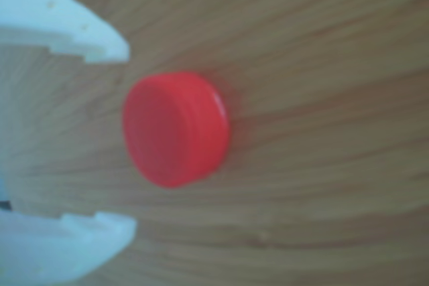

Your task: Grasp a red cap and put it in the cup.

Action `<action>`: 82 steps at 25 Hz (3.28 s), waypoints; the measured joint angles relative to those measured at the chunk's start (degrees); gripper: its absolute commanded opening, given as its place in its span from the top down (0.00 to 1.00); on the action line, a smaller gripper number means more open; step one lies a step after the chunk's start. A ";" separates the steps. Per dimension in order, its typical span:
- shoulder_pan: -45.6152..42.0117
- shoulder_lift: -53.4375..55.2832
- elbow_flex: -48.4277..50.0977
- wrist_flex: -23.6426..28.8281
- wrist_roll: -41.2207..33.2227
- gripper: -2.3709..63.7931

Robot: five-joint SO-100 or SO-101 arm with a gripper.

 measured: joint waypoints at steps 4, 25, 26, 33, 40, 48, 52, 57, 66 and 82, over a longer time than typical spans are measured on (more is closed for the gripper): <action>0.09 0.00 0.00 0.00 0.00 0.56; -1.85 -2.11 0.00 0.35 0.26 0.56; -1.93 -2.11 0.00 0.35 0.26 0.56; -1.14 -2.11 0.00 0.35 0.26 0.66; -0.88 -2.11 0.00 0.35 0.26 0.93; 1.58 -2.11 0.00 0.35 0.26 0.97; 2.72 -2.11 0.00 1.58 0.26 0.97; 2.81 0.62 0.00 3.08 0.26 0.97; 3.87 11.25 0.00 5.71 0.26 0.97; 17.75 37.18 3.43 5.89 0.26 0.97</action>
